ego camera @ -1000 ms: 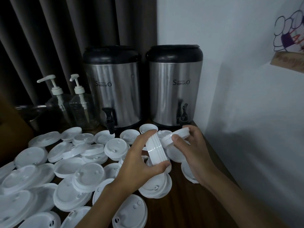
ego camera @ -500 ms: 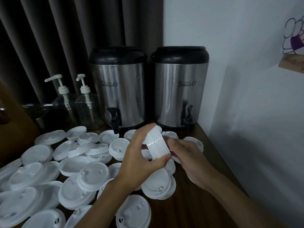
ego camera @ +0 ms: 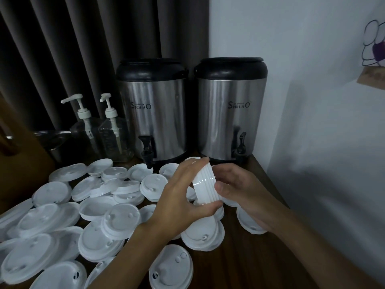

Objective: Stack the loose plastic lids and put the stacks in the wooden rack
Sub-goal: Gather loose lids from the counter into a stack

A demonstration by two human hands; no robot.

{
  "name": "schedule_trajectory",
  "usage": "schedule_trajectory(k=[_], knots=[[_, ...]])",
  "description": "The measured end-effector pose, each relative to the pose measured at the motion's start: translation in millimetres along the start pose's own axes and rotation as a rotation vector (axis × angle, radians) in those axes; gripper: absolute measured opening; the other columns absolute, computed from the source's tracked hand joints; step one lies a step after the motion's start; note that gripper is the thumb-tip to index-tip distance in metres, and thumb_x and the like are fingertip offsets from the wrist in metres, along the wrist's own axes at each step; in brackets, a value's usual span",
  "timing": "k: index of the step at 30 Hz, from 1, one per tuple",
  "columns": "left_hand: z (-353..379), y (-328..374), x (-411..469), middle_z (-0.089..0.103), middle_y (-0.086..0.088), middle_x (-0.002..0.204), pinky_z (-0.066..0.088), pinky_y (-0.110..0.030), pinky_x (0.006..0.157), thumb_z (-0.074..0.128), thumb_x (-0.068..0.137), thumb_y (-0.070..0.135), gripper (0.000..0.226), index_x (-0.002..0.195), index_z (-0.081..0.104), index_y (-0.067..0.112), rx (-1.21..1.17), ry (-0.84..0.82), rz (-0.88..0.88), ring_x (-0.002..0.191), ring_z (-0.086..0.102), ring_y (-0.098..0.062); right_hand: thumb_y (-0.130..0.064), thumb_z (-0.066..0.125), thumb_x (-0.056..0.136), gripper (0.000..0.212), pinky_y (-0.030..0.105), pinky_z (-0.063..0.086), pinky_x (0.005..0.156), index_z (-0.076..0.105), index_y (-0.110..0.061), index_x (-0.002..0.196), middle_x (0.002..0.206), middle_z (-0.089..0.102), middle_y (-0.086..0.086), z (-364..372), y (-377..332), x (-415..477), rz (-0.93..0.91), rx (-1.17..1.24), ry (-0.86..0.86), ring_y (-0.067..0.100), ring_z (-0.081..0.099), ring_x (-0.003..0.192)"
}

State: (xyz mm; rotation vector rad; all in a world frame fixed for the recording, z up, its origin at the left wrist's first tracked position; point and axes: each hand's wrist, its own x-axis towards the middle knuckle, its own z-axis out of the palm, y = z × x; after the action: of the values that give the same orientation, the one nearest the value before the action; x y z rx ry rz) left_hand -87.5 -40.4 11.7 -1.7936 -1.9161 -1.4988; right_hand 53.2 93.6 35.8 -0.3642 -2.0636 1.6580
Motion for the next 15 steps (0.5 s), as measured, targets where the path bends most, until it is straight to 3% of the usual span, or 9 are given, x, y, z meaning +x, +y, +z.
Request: schedule_trajectory(k=[3,7,12,13,15], knots=[[3,-1,3,0.05,0.005,0.142,0.037,-0.011,0.103,0.082,0.071,0.052,0.085,0.145,0.043,0.035,0.037,-0.016,0.017,0.134,0.047,-0.014,-0.047,0.078,0.076,0.066,0.049,0.051,0.105,0.057,-0.019,0.132,0.131,0.066,-0.003,0,0,-1,-0.015,-0.011,0.002,0.016,0.062,0.124],[6,-4,1,0.052,0.009,0.137,0.043,-0.015,0.1,0.082,0.069,0.051,0.081,0.14,0.046,0.036,0.011,0.01,-0.001,0.13,0.048,-0.011,-0.056,0.073,0.074,0.073,0.042,0.052,0.104,0.055,-0.023,0.136,0.136,0.064,-0.007,1,9,1,0.009,-0.045,-0.024,0.013,0.059,0.127],[-3,-20,-14,0.055,0.015,0.133,0.052,-0.039,0.098,0.085,0.067,0.051,0.08,0.137,0.05,0.037,-0.048,0.037,-0.122,0.128,0.052,-0.016,-0.055,0.056,0.094,0.03,0.03,0.054,0.1,0.062,-0.039,0.119,0.113,0.071,-0.017,1,33,1,0.092,-0.139,0.016,0.001,0.064,0.113],[-7,-23,-17,0.054,0.018,0.133,0.052,-0.036,0.098,0.085,0.066,0.051,0.081,0.137,0.049,0.04,-0.04,0.047,-0.141,0.129,0.051,-0.014,-0.049,0.058,0.096,0.028,0.029,0.053,0.1,0.061,-0.038,0.121,0.114,0.069,-0.018,1,38,0,0.101,-0.233,0.001,-0.002,0.062,0.112],[-16,-28,-22,0.052,0.024,0.133,0.049,-0.027,0.095,0.085,0.066,0.052,0.081,0.137,0.047,0.047,-0.01,0.051,-0.155,0.13,0.05,-0.009,-0.043,0.069,0.092,0.044,0.024,0.051,0.097,0.054,-0.038,0.132,0.123,0.061,-0.024,4,46,-2,0.123,-0.386,-0.092,-0.008,0.055,0.115]])
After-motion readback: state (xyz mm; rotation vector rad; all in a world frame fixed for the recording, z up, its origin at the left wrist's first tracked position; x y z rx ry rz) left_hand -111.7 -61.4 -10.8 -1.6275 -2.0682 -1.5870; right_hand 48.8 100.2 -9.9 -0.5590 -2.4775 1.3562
